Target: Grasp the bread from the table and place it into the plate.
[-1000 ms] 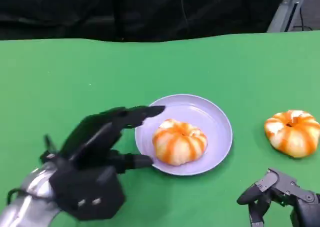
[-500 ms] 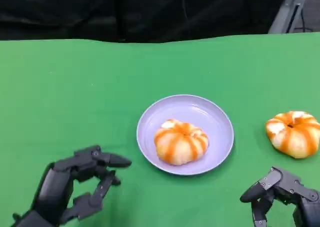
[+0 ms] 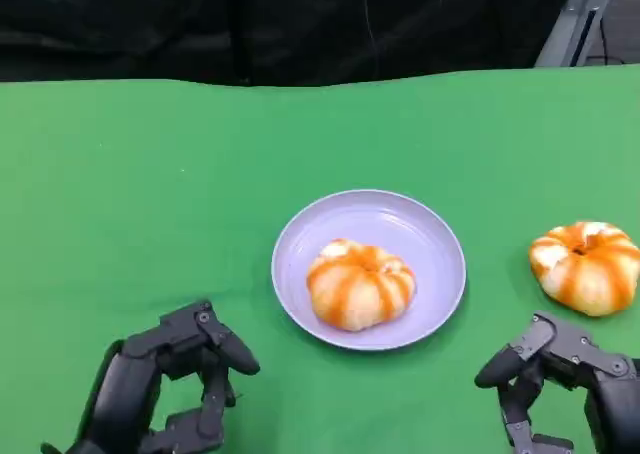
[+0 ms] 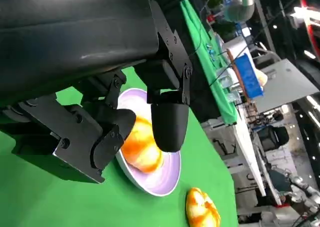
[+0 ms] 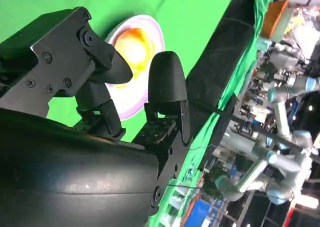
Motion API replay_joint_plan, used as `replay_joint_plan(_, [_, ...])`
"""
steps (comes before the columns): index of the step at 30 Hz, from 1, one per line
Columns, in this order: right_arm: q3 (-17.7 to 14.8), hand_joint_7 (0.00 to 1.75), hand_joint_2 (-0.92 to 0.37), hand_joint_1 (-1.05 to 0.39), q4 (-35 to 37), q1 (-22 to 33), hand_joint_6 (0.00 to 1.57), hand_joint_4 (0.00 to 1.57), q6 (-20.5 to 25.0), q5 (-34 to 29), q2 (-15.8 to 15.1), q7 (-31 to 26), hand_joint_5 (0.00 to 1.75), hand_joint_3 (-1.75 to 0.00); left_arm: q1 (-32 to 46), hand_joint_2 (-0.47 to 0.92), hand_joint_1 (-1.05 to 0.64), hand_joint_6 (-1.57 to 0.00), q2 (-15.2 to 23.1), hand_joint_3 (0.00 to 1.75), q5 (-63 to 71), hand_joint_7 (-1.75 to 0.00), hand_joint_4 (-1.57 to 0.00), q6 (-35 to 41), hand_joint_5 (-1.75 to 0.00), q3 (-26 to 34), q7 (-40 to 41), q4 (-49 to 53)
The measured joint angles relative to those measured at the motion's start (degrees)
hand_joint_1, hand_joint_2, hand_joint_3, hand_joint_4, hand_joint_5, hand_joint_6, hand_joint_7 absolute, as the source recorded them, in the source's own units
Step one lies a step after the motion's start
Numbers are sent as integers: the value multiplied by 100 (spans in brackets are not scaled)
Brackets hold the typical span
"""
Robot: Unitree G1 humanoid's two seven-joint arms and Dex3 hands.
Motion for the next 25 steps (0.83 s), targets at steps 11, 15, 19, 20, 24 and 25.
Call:
replay_joint_plan(11, [166, 128, -39, 10, 87, 33, 77, 81, 6, -44, 23, 23, 171, -127, 114, 44, 6, -75, 3, 129, -155, -145, -79, 60, -170, 102, -80, -37])
replay_joint_plan(15, [185, 129, -38, 9, 92, 44, 77, 80, 6, -80, 25, -22, 170, -128, 148, 45, 3, -75, 2, 126, -170, -145, -79, 67, -171, 146, -126, -55])
replay_joint_plan(19, [167, 129, -37, 6, 175, 44, 77, 80, -107, -35, 3, -26, 169, -128, 150, 47, 1, -76, 3, 122, -236, -145, -79, -1, -171, 180, -157, -55])
replay_joint_plan(20, [159, 129, -37, 6, 206, 43, 77, 80, -151, -24, -9, -26, 168, -128, 150, 47, 1, -76, 3, 122, -236, -145, -79, -32, -171, 184, -172, -55])
replay_joint_plan(24, [146, 129, -37, 6, 294, 42, 78, 80, -242, 22, -31, -26, 168, -128, 150, 47, 1, -76, 2, 121, -235, -145, -79, -41, -171, 185, -181, -54])
replay_joint_plan(25, [146, 129, -37, 6, 300, 41, 78, 80, -251, 22, -31, -26, 168, -128, 150, 47, 1, -76, 2, 121, -235, -145, -79, -42, -171, 185, -183, -54])
